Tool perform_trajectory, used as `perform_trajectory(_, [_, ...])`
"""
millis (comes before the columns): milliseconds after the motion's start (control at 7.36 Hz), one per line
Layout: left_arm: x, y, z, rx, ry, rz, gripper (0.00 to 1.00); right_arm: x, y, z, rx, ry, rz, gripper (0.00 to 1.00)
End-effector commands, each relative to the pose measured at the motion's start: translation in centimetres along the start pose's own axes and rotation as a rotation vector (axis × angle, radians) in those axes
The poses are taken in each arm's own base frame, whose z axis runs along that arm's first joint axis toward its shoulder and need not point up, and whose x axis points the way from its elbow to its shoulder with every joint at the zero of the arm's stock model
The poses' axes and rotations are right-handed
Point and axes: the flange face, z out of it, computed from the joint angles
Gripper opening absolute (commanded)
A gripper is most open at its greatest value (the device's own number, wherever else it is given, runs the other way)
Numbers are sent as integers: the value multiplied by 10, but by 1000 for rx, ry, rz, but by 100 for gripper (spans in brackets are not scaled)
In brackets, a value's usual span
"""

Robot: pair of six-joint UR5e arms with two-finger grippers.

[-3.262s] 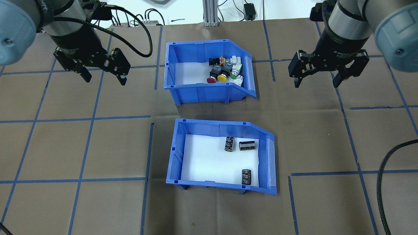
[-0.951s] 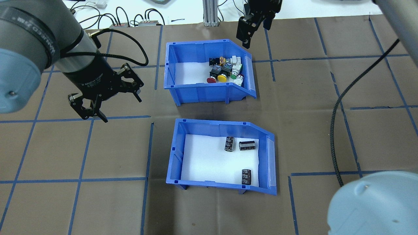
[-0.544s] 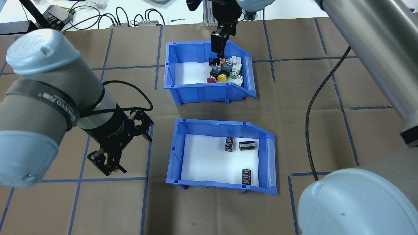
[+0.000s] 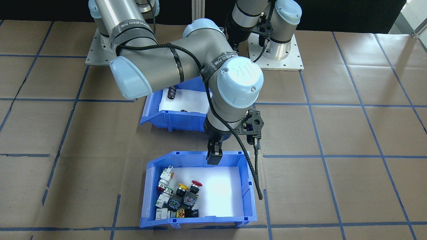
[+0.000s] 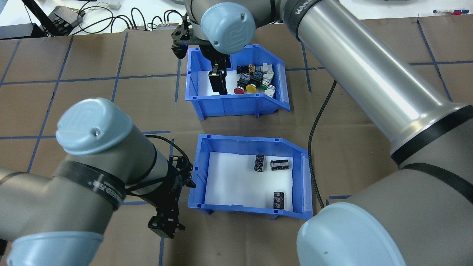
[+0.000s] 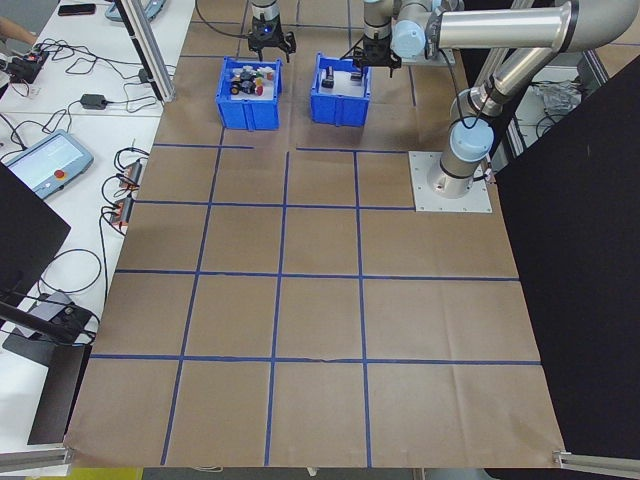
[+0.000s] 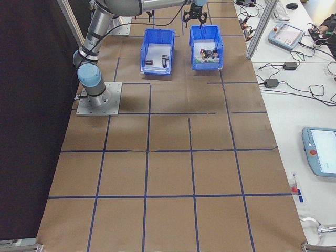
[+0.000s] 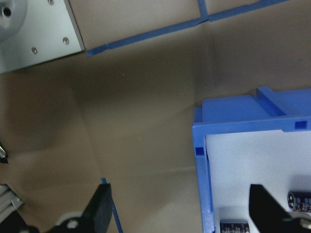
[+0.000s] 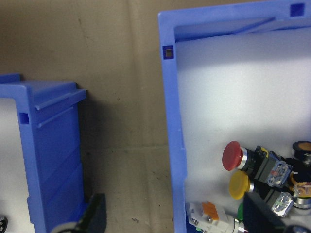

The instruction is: Place battery box in front

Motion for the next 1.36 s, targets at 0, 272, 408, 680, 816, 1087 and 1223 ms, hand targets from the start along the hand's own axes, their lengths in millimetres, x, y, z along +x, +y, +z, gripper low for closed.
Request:
perform_trajectory(0, [2,29,40,-16,49,-80,99,2,-4,35,-3,22,-24,100])
perform_trajectory(272, [24,53,65,-38,122,-81,99,3,0,68,18,57,-10,100])
perform_trajectory(408, [29,54,70,-41,128,-84,99,4,2,81,27,74,-2,100])
perform_trajectory(680, [25,54,79,-37,99,-69,94,2,3,88,41,92,11,77])
perform_trajectory(816, [26,54,80,-36,97,-66,95,1,3,84,49,94,10,54])
perform_trajectory(1087, [22,53,89,-26,76,-63,95,2,4,77,59,103,14,24])
perform_trajectory(1223, [21,51,99,-14,57,-56,95,4,8,73,64,107,19,10])
